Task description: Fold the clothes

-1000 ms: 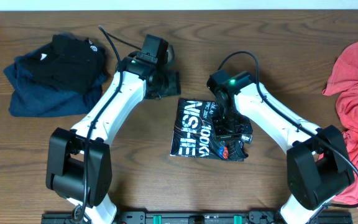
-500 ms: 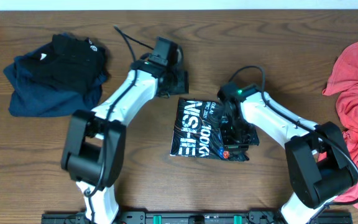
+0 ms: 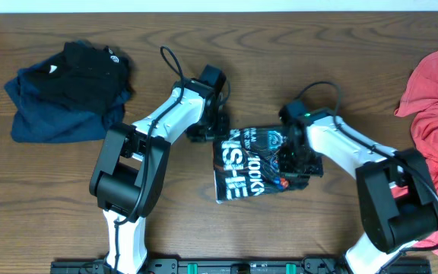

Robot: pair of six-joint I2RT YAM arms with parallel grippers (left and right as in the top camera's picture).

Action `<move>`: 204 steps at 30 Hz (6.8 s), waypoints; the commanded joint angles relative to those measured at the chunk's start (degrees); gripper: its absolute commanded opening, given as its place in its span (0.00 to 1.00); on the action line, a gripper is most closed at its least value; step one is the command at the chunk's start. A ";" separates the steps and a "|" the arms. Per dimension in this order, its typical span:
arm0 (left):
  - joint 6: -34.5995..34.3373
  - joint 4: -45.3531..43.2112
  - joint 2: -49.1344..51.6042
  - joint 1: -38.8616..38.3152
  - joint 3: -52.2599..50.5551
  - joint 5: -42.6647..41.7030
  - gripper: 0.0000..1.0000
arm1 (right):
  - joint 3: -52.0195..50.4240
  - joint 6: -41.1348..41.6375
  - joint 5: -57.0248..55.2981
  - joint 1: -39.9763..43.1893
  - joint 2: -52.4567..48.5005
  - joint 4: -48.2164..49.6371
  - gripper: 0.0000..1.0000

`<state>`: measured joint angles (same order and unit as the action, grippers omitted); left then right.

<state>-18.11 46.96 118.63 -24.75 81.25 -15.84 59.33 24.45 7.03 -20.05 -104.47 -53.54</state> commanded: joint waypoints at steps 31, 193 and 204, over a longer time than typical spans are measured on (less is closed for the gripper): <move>14.71 5.11 -17.29 3.69 4.22 0.13 0.98 | 11.76 -17.51 -4.09 3.56 17.09 6.47 0.75; 1.46 -32.52 -7.56 55.60 7.39 2.43 0.98 | 11.85 -12.76 -11.78 7.41 31.45 -7.98 0.91; 2.89 -29.42 -17.46 51.28 7.39 1.51 0.98 | 11.85 -12.72 -11.30 7.39 31.43 -1.97 0.99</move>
<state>-16.49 16.84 107.04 29.28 87.46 -13.74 70.78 11.53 -4.12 -13.28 -73.45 -57.21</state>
